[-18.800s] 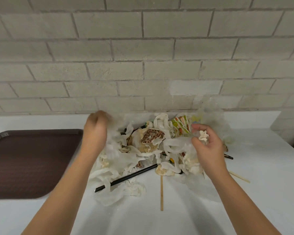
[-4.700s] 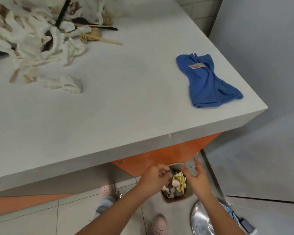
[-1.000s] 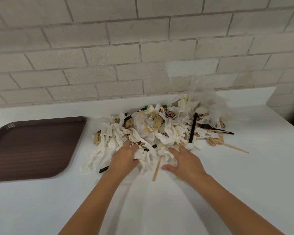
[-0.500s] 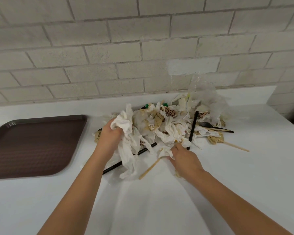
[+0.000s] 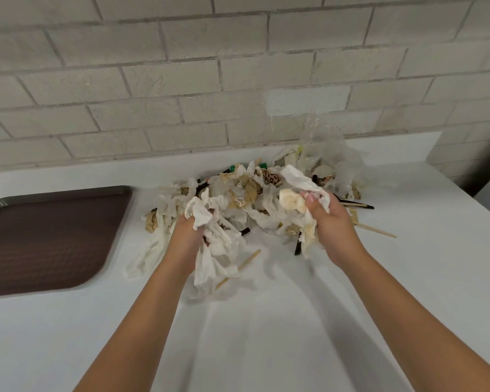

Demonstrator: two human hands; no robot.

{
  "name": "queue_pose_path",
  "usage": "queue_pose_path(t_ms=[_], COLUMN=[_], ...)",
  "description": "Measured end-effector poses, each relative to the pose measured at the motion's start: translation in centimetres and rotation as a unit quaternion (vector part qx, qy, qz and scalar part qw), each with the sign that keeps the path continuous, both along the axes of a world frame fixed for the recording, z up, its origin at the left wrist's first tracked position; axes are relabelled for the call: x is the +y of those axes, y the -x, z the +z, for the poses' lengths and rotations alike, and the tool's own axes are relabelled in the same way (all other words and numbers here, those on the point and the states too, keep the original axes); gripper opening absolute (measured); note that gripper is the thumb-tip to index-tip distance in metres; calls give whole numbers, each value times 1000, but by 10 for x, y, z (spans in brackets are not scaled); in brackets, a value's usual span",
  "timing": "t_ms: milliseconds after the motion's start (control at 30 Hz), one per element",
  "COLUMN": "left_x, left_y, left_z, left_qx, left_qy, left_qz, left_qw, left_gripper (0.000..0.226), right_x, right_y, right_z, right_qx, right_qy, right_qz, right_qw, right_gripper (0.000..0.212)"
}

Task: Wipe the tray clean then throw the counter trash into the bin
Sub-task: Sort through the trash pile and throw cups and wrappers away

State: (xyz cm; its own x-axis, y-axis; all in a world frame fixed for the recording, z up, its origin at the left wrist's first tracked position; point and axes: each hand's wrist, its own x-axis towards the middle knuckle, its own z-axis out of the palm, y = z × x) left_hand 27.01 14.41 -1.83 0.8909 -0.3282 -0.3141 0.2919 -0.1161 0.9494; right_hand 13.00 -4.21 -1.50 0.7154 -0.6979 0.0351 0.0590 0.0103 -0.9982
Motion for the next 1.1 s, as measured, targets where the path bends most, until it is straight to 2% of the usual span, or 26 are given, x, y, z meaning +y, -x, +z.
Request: queue_pose_path(t_ms=[67, 200, 333, 433, 533, 667, 800, 867, 967, 1100], left_x=[-11, -42, -74, -94, -113, -136, -160, -171, -186, -203], left_y=[15, 72, 146, 204, 267, 357, 441, 472, 502, 521], left_z=[1, 3, 1, 1, -6, -41, -78, -101, -155, -238], left_qx=[16, 66, 75, 77, 86, 97, 80, 73, 60, 175], left_qy=[10, 47, 66, 73, 62, 67, 84, 75, 35, -60], left_qz=[-5, -64, -132, -174, -219, -278, -360, -376, -390, -373], left_qw=[1000, 995, 986, 979, 970, 953, 926, 921, 918, 909], left_gripper=[15, 17, 34, 36, 32, 22, 16, 6, 12, 19], right_x=[-2, -6, -15, -26, -36, -44, -55, -62, -74, -87], right_y=[15, 66, 138, 202, 274, 366, 438, 466, 499, 523], right_z=[7, 9, 6, -2, -19, -50, -91, -114, -159, -232], right_qx=[-16, -27, -12, 27, 34, 22, 24, 38, 81, 157], right_qy=[-55, -67, 1, 77, 86, 25, -29, -50, -63, -71], right_qz=[-6, -9, -4, 6, -8, -52, -102, -129, -164, -169], right_qw=[998, 997, 1000, 997, 996, 998, 994, 990, 981, 971], right_gripper=[14, 12, 14, 18, 20, 19, 41, 39, 34, 21])
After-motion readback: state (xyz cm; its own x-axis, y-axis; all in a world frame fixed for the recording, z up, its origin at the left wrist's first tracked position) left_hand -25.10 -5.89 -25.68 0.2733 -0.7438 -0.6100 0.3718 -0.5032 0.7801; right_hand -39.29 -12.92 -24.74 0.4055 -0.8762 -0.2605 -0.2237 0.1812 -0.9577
